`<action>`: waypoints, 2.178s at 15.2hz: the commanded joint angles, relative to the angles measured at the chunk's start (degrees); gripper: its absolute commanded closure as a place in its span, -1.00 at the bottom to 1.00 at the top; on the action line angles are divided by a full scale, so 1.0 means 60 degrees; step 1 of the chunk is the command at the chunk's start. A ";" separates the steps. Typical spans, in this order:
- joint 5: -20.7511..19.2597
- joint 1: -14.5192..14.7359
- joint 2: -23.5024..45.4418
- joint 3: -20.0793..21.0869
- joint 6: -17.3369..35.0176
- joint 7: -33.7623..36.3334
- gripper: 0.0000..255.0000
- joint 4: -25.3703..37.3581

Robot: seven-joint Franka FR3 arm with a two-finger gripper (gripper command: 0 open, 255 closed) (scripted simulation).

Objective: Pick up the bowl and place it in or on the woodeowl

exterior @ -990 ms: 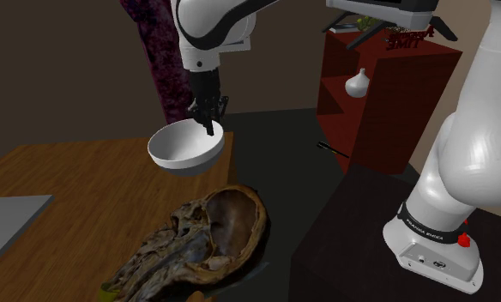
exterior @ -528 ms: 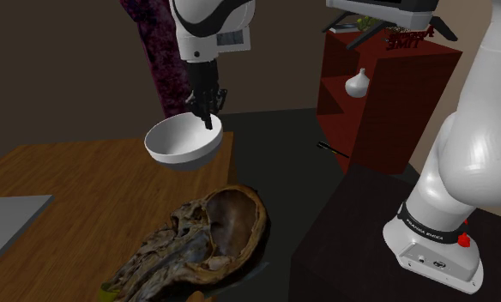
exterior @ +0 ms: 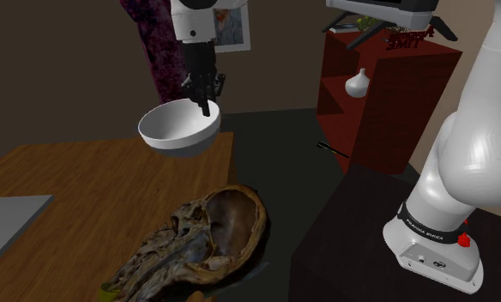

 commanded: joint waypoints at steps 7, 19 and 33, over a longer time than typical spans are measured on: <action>-0.0033 0.0013 0.0082 0.0011 -0.1068 0.0136 1.00 0.1162; -0.0131 0.0065 0.0530 0.0039 -0.2758 0.0366 1.00 0.3304; 0.0462 0.1207 -0.1681 0.1166 -0.2240 0.2637 1.00 0.0938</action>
